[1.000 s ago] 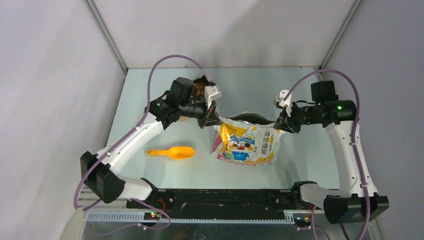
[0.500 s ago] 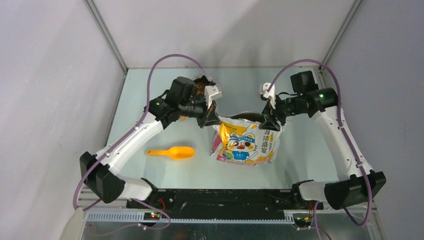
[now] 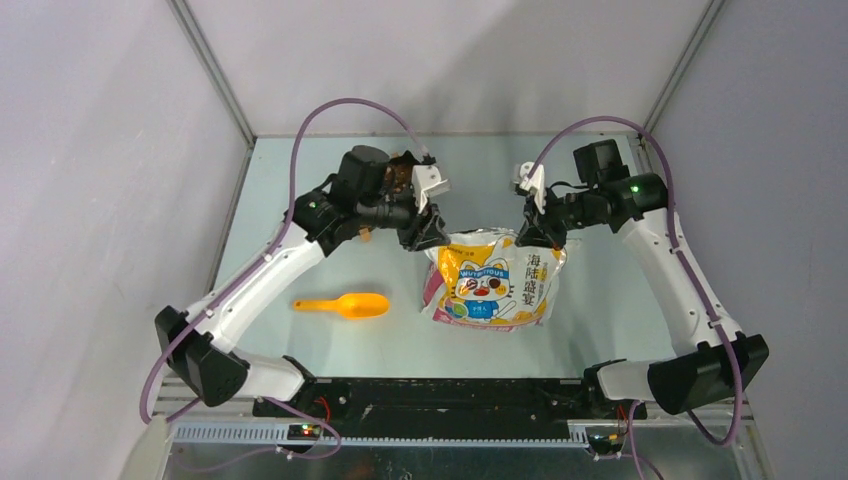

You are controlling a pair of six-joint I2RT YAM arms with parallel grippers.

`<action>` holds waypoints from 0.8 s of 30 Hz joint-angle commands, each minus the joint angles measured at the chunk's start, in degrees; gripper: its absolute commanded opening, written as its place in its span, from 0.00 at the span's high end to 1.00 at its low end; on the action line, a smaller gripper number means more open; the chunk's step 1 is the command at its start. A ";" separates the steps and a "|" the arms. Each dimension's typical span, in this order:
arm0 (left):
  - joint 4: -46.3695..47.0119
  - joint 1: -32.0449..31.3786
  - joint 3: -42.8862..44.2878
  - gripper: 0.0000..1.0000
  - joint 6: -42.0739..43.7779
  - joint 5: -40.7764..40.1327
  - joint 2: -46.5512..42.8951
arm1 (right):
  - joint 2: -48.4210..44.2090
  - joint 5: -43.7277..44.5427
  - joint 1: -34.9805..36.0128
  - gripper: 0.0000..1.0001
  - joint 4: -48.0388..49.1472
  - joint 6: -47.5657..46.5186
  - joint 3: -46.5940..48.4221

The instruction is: Serve the pet food

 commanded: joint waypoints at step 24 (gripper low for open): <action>0.57 -7.58 6.07 1.00 14.81 0.73 7.58 | -12.18 -0.04 3.33 0.93 3.67 -3.16 -3.23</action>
